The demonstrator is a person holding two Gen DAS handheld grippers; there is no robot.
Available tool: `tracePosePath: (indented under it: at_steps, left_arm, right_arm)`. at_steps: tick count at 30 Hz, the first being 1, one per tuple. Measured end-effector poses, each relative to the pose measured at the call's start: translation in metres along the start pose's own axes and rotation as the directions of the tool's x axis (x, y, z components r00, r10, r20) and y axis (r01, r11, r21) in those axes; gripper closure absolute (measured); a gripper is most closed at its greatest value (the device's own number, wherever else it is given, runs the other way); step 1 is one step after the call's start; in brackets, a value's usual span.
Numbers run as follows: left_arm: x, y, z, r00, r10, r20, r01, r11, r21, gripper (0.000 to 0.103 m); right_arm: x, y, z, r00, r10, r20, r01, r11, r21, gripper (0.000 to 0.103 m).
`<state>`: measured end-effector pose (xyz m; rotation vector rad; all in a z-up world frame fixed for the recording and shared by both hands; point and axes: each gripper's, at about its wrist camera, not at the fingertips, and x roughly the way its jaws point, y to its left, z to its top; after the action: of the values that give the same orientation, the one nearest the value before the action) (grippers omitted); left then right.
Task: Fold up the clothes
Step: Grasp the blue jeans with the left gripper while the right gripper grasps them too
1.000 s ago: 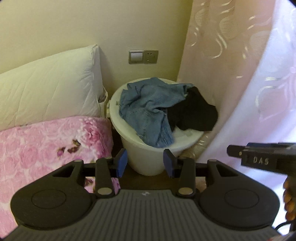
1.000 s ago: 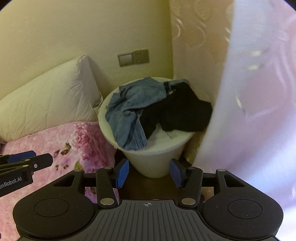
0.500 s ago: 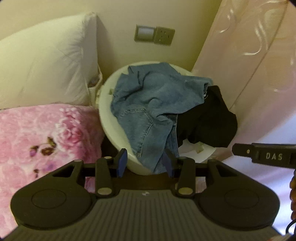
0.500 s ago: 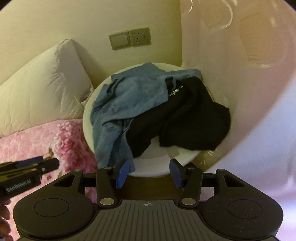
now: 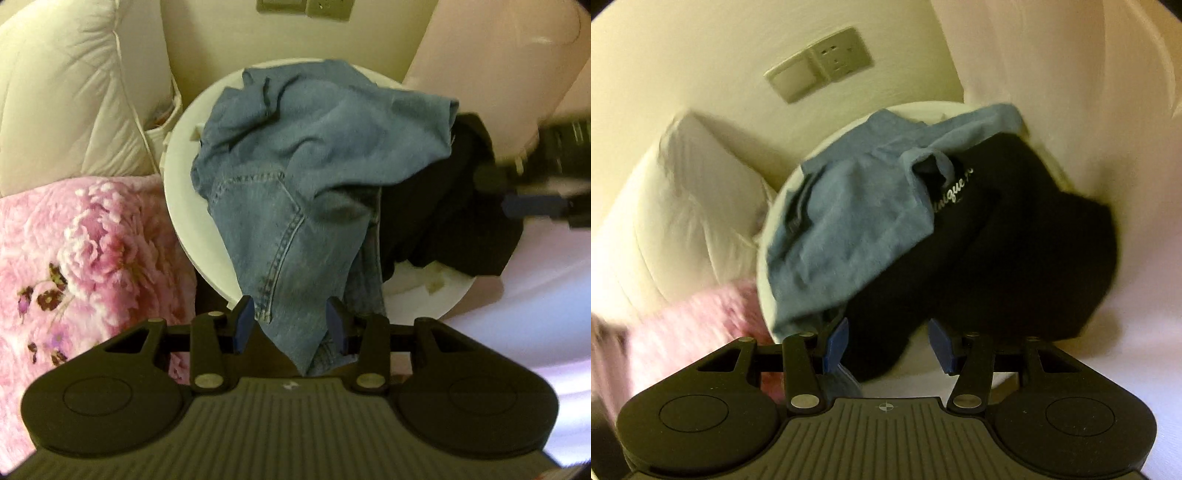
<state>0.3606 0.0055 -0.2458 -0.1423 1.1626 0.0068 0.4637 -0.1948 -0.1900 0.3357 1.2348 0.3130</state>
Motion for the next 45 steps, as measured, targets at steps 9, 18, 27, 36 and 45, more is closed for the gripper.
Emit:
tracePosePath:
  at_steps: [9,18,27,36,45]
  left_arm:
    - [0.027,-0.008,0.000,1.000,0.011,-0.028,-0.010,0.999,0.032,0.064]
    - [0.035,-0.017,-0.001,0.999,-0.009,-0.034,0.011,0.999,0.048,0.062]
    - [0.055,-0.004,0.005,0.998,0.021,-0.066,-0.022,1.000,-0.007,0.063]
    - [0.008,0.042,0.020,0.996,-0.011,0.089,0.032,0.972,-0.232,0.090]
    - [-0.098,0.082,0.046,0.916,0.021,0.402,0.107,0.950,-0.294,0.099]
  right_arm:
    - [0.029,-0.026,0.040,0.997,0.007,0.081,-0.017,0.992,0.125,0.050]
    - [0.062,-0.033,0.065,0.994,-0.050,0.095,0.041,0.995,0.095,0.050]
    - [0.085,-0.031,0.077,0.997,-0.051,0.057,0.047,0.997,0.061,0.050]
    - [0.068,-0.010,0.092,0.991,0.062,0.117,-0.062,0.998,0.000,0.099]
    - [-0.035,0.091,0.116,0.859,0.333,0.389,-0.257,0.938,-0.235,0.100]
